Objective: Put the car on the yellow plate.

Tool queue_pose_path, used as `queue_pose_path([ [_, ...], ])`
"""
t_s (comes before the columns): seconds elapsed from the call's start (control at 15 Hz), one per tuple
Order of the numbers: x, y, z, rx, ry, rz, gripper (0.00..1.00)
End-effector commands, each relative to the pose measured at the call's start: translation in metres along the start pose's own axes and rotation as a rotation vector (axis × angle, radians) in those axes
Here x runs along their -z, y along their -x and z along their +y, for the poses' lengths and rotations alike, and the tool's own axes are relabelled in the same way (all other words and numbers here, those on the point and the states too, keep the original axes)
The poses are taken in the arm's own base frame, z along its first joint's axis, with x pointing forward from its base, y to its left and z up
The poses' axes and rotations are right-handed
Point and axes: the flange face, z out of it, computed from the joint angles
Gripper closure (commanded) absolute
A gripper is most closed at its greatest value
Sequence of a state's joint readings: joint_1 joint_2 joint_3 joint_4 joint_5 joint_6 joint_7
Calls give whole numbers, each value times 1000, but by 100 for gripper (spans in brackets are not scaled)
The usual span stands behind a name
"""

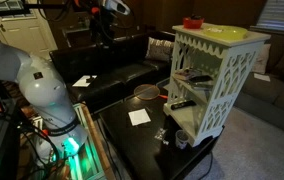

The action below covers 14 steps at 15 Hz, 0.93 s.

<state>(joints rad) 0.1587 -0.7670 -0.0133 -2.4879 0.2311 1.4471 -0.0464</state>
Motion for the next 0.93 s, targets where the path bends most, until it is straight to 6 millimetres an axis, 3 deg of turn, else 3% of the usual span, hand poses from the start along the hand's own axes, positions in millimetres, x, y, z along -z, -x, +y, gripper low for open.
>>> queue_pose_path([
  [0.0, 0, 0, 0, 0, 0, -1, 0],
  [0.33, 0, 0, 0, 0, 0, -1, 0],
  [0.47, 18, -7, -5, -57, 29, 103, 0],
  [0.6, 45, -22, -13, -81, 64, 209, 0],
  [0.87, 122, -65, -30, -156, 104, 463, 0],
])
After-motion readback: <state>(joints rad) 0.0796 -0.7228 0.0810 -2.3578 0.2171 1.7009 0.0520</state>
